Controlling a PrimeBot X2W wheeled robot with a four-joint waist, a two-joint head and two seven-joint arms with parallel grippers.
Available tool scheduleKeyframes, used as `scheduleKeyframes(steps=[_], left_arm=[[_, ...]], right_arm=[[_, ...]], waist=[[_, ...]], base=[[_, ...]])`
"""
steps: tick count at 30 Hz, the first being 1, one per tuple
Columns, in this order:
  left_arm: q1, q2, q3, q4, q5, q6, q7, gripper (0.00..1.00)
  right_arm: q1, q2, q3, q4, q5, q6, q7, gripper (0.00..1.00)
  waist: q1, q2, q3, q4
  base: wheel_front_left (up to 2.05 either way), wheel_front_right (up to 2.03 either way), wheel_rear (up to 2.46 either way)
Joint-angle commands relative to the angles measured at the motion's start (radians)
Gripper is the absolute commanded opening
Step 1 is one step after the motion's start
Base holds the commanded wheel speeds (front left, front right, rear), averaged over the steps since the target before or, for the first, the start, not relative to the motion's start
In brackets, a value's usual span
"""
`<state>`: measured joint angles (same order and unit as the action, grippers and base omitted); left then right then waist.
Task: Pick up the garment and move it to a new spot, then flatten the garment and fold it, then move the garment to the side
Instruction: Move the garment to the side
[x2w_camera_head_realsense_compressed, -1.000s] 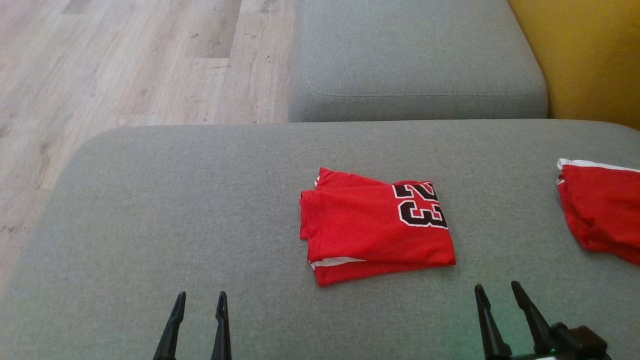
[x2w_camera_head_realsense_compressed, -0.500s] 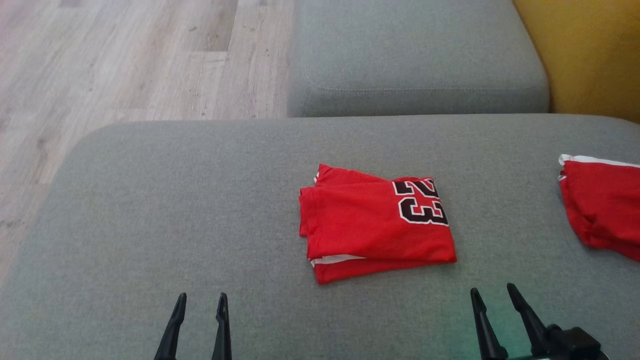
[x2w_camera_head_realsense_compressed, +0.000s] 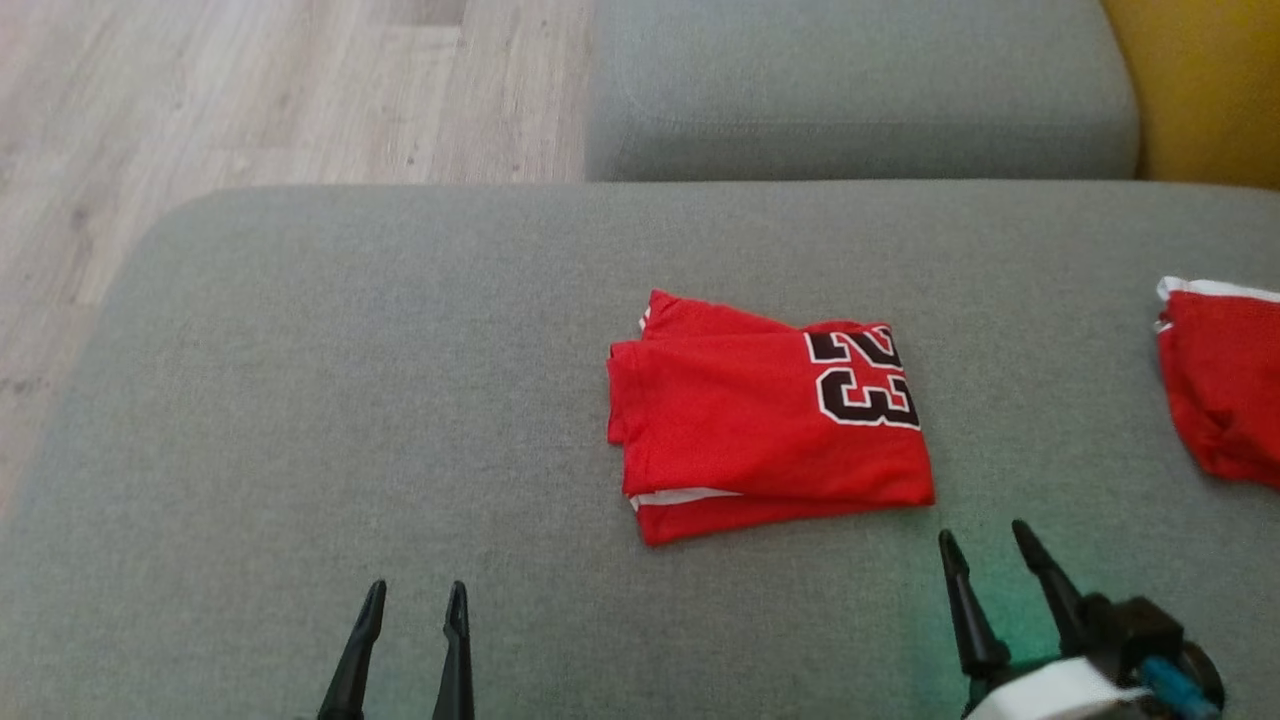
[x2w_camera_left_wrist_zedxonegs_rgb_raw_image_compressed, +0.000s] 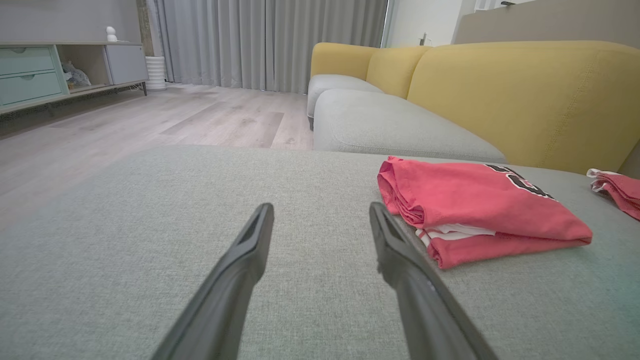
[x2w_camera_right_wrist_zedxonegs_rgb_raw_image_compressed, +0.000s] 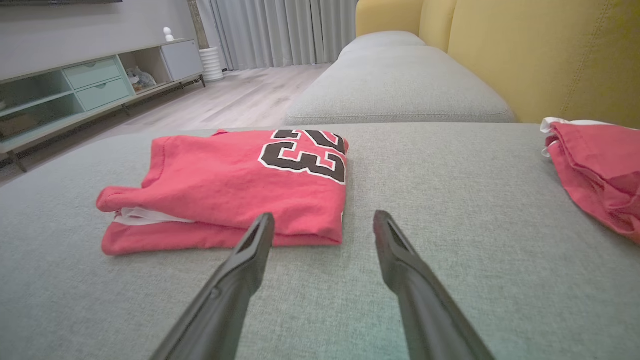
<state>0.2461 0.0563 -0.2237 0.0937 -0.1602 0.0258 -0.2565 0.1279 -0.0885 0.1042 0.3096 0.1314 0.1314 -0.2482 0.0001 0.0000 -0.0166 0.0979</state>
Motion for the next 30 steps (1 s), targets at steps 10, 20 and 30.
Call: scheduleKeyframes(steps=[10,20,30], left_arm=[[-0.116,-0.006,-0.002,-0.037,-0.005,0.007,-0.005,1.0],[-0.197,-0.006,-0.037,-0.031,-0.011,0.007,-0.005,1.0],[-0.224,-0.006,-0.028,-0.028,-0.019,0.015,-0.005,1.0]], right_arm=[[-0.249,-0.033,0.001,0.1,0.024,-0.001,0.016,1.0],[-0.44,-0.07,0.014,0.246,0.087,-0.001,0.219,1.0],[-0.505,-0.065,0.061,0.285,0.118,-0.001,0.236,0.0]], waist=[[-0.0001,0.0,0.113,0.016],[-0.0001,0.0,0.211,0.05],[-0.0001,0.0,0.256,-0.017]], base=[[0.0,0.0,0.0],[0.0,0.0,0.0],[0.0,0.0,0.0]])
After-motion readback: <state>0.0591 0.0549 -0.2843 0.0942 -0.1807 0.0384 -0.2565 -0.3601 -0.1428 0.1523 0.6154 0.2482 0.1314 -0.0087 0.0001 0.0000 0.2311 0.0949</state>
